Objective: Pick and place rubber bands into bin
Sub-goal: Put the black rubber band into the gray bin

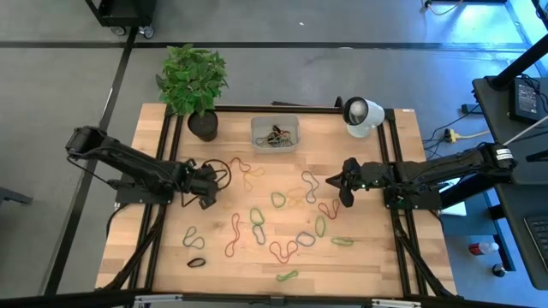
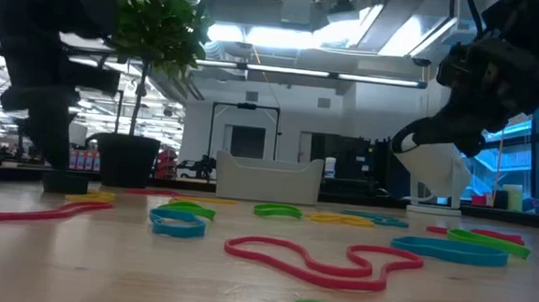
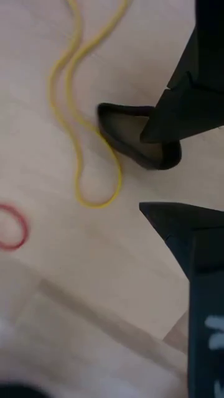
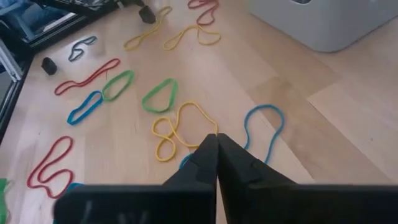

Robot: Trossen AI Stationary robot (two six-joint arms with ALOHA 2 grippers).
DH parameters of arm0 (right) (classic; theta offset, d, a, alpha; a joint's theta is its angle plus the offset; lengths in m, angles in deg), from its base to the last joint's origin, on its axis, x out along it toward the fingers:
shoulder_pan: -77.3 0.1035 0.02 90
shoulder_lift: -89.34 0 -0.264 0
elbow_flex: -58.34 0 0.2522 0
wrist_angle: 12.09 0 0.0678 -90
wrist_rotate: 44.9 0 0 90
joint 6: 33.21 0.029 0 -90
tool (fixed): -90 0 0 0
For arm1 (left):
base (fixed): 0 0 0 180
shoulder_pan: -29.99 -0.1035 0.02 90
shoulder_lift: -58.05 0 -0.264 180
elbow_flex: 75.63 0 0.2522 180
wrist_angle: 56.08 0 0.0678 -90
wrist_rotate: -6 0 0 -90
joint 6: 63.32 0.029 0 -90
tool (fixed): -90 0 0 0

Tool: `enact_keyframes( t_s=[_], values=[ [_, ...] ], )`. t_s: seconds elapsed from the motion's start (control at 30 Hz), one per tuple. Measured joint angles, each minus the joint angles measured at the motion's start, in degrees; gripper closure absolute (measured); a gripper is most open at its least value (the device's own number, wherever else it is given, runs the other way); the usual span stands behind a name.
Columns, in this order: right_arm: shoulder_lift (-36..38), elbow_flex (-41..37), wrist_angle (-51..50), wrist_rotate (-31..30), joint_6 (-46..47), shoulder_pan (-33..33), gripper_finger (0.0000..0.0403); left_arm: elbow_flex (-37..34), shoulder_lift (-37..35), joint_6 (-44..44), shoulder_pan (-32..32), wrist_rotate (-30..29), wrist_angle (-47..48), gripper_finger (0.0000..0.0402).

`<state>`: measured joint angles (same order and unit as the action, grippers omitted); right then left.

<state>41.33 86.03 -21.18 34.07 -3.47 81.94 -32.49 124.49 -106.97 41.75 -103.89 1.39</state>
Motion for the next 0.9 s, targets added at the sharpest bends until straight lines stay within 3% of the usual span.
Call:
enact_keyframes(
  t_s=[0.33,0.53,0.67,0.9],
  values=[
    [0.0,0.0,0.4,0.1,0.0,0.0,0.0389,0.2,9.0,0.9,-1.1,5.4,-3.4,0.0271],
    [0.0,0.0,0.6,0.1,0.0,0.0,0.0387,1.8,9.5,0.4,-0.5,8.3,-2.8,0.0381],
    [0.0,0.0,0.9,0.1,-0.2,0.0,0.0387,6.9,8.2,1.8,-0.3,11.5,-1.5,0.0398],
    [0.0,0.0,2.4,-0.1,-3.2,0.0,0.0387,19.6,9.3,13.5,-2.4,8.8,-2.3,0.0398]
  ],
)
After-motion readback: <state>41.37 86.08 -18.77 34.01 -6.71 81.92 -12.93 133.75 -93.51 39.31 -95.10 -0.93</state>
